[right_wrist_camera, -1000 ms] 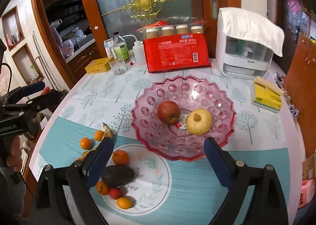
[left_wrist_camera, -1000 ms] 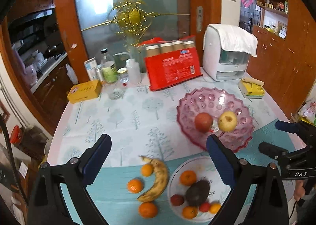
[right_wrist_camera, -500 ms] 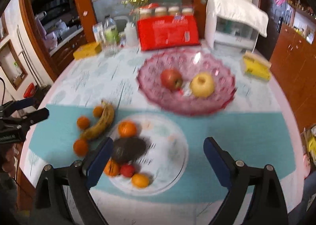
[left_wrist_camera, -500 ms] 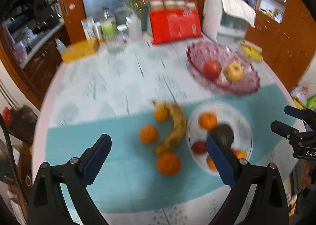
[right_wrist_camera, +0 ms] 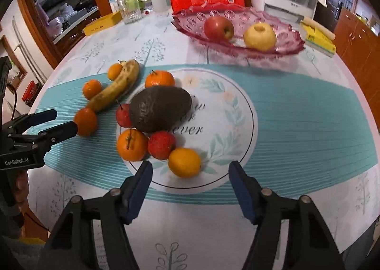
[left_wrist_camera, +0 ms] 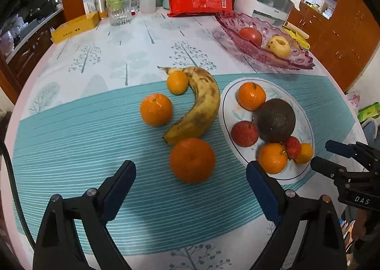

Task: Organize fruits
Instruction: 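Move both open tools back toward the fruit on the runner, then grasp the large mandarin with the left tool while the right tool grasps a small orange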

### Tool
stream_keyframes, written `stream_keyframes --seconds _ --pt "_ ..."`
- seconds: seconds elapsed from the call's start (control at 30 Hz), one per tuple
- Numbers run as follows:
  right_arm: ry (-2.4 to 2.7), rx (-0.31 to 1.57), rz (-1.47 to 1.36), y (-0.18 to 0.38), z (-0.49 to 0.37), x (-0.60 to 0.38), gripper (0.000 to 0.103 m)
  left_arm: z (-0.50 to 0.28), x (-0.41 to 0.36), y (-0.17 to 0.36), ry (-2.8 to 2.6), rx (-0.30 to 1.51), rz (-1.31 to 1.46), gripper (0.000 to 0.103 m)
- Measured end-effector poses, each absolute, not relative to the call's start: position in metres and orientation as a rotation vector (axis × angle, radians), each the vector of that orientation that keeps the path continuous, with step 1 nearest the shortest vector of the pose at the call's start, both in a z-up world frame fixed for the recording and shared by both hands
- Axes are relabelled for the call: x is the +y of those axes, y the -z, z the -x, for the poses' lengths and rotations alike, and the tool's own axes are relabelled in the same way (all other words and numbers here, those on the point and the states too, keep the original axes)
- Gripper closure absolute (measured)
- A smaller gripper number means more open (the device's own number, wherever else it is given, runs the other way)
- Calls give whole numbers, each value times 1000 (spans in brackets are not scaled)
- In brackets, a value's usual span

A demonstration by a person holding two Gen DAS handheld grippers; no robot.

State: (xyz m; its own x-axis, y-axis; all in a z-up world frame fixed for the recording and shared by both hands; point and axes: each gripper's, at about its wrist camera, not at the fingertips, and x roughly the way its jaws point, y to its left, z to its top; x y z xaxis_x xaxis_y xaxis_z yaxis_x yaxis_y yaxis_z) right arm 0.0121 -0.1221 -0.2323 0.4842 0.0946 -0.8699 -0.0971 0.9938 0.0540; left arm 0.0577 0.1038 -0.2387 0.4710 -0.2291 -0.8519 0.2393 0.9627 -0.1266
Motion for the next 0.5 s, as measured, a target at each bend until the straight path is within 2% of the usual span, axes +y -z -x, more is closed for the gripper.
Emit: stream_keyframes --seconds 0.13,0.37,0.5 --pt "-118 1068 -5 243 -14 -120 42 -59 102 249 293 1053 -9 23" --pt "-118 1077 3 257 -21 -116 55 -68 107 261 272 1066 48 31" --pt "-129 1073 -15 261 -21 -118 66 -73 106 268 261 1086 61 40"
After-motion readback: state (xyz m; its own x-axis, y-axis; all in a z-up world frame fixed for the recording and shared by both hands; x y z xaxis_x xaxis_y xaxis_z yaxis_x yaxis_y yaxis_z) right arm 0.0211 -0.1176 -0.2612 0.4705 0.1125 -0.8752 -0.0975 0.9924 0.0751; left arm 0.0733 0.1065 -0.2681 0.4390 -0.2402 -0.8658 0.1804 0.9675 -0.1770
